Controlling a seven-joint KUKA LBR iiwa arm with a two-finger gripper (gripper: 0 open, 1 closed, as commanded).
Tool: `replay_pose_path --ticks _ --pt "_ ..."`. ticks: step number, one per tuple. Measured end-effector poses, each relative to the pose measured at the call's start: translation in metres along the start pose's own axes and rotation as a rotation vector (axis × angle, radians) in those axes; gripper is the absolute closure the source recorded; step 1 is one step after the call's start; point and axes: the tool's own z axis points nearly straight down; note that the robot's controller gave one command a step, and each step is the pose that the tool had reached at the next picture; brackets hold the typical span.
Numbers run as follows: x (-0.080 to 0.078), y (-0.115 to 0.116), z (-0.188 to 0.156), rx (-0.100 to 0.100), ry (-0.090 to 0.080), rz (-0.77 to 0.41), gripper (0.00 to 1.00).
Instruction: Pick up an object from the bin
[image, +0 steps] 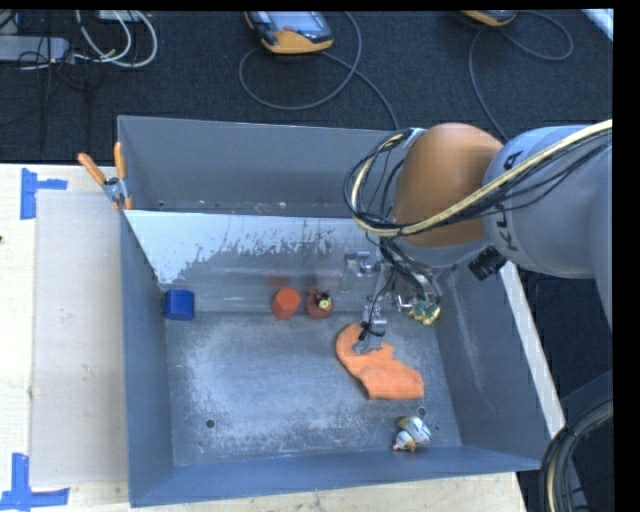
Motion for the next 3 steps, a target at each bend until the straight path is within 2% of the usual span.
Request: replay_pose_path --ticks 1,2,3 --pt "-0.002 0.0 -0.005 0.0 -0.007 0.0 0.0" --pt "0.019 -0.032 0.026 -0.001 -0.003 0.009 0.0" --pt "0.023 -0.053 0.07 -0.001 -0.006 0.108 0.0"
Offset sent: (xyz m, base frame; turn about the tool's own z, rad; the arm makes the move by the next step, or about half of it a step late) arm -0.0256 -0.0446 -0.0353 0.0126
